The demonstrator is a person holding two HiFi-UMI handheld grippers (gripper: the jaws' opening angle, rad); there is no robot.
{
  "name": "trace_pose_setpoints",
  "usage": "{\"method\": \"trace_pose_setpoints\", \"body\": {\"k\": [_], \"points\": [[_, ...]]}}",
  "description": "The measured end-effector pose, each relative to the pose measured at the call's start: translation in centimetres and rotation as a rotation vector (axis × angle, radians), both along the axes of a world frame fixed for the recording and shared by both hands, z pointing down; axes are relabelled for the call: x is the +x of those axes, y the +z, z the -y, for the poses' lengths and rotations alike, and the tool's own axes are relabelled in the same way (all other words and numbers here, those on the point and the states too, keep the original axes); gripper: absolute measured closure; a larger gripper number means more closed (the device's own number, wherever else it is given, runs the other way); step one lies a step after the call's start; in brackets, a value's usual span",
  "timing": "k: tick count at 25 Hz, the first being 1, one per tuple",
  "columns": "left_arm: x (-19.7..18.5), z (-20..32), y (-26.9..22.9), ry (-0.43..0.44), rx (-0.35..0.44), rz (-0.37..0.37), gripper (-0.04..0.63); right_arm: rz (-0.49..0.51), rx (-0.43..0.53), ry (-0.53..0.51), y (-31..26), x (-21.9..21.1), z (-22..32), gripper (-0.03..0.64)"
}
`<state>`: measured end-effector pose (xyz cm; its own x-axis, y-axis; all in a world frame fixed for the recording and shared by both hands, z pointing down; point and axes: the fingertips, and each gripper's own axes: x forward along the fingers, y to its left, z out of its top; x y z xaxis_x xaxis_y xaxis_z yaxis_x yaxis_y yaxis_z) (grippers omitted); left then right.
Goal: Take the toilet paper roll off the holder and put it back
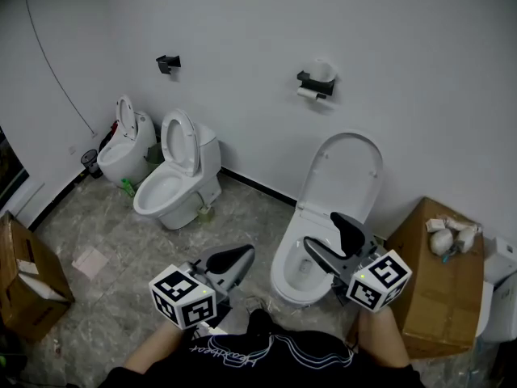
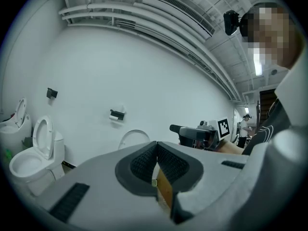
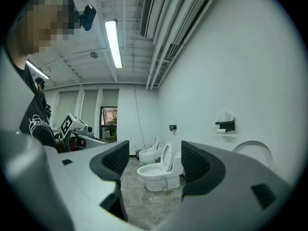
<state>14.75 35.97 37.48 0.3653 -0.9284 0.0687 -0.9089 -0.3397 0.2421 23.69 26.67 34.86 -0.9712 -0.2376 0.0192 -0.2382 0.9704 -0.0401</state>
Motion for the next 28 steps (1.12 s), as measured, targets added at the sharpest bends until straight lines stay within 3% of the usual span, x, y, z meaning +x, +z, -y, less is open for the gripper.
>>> {"method": "trace_pose_setpoints", "body": {"k": [7,21,28], "points": [[-4.9,6.0,1.2,-0.029,-0.022,-0.019,0.591,-0.001,-0.020,0.004,1.2,-4.5,6.6,0.261],[-15.8,22.9,1.9,-0.015,-0.067,-0.043,0.591,-0.045,-0.081,0.042,3.0,-14.6,23.5,0.256],[-18.9,27.6,1.3,-0.014,-0.055,-0.042,0.591,-0.062,-0.056,0.052,2.4,-17.3,27.8,0.245]]}}
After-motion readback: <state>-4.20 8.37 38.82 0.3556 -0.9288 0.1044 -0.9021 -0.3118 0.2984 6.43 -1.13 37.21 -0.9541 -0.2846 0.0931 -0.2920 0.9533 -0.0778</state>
